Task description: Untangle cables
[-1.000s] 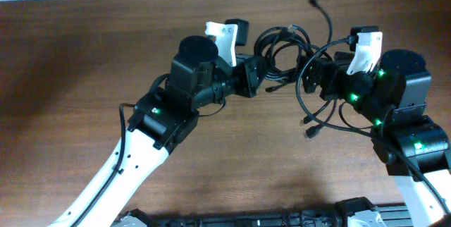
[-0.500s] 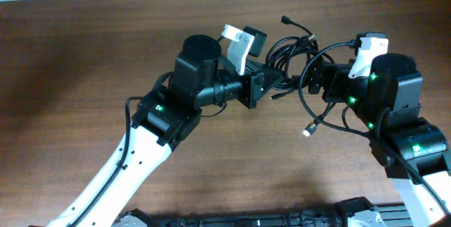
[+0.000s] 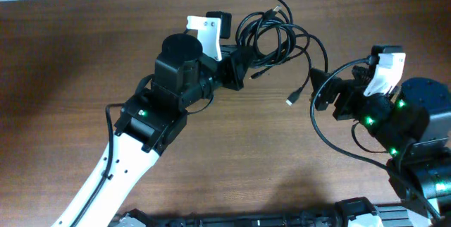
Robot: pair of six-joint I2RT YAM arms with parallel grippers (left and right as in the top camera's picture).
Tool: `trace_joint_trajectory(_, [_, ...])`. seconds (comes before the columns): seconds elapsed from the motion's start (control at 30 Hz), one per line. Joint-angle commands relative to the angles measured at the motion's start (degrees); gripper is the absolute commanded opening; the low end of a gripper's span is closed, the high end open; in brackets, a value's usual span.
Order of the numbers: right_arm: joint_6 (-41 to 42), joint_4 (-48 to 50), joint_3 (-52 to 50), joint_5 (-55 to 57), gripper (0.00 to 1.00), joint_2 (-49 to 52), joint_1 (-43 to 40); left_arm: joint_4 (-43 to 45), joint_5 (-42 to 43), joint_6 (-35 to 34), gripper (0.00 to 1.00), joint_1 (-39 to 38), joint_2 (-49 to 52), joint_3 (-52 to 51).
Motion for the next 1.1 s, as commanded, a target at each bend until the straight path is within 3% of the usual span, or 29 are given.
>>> trace_joint_trajectory(0.0, [9.99, 0.2, -0.07, -3.17, 0.99, -0.15, -0.22, 0.94, -0.79, -1.25, 0.0, 0.07, -1.88, 0.92])
trace_joint_trajectory(0.07, [10.23, 2.19, -0.07, -8.52, 0.99, -0.15, -0.22, 1.11, -0.79, -1.25, 0.0, 0.07, -1.88, 0.92])
trace_joint_trajectory(0.17, [-2.01, 6.23, -0.07, -18.4, 0.97, -0.15, -0.22, 0.94, -0.52, -1.2, 0.0, 0.07, -1.88, 0.92])
trace_joint_trajectory(0.33, [-17.57, 6.21, -0.07, -19.93, 0.96, -0.15, -0.22, 0.92, 5.11, 6.49, 0.0, 0.0, -1.88, 0.92])
trace_joint_trajectory(0.47, [-21.49, 5.6, -0.07, -19.96, 0.84, -0.15, -0.22, 0.92, 6.12, 11.13, 0.0, 0.02, -1.88, 0.92])
trace_joint_trajectory(0.57, [-20.48, 6.78, -0.07, -14.67, 0.84, -0.15, -0.22, -0.7, 5.86, 24.87, 0.0, 0.02, -1.88, 0.92])
trace_joint_trajectory(0.67, [-15.65, 7.26, -0.07, -1.99, 0.85, -0.15, -0.24, -3.02, 5.92, 36.26, 0.0, 0.02, -1.88, 0.92])
trace_joint_trajectory(0.77, [-15.65, 7.28, -0.07, 1.51, 0.85, -0.15, -0.22, -3.04, 5.99, 37.11, 0.0, 0.02, -1.88, 0.92])
trace_joint_trajectory(0.9, [-15.67, 7.06, -0.07, 3.63, 0.85, 0.02, -0.22, -2.97, 16.98, 44.85, 0.0, 0.02, -1.88, 0.92])
trace_joint_trajectory(1.07, [-15.87, 6.73, -0.07, -3.96, 0.84, 0.0, -0.22, -2.08, 12.96, 44.96, 0.0, 0.02, -1.88, 0.92])
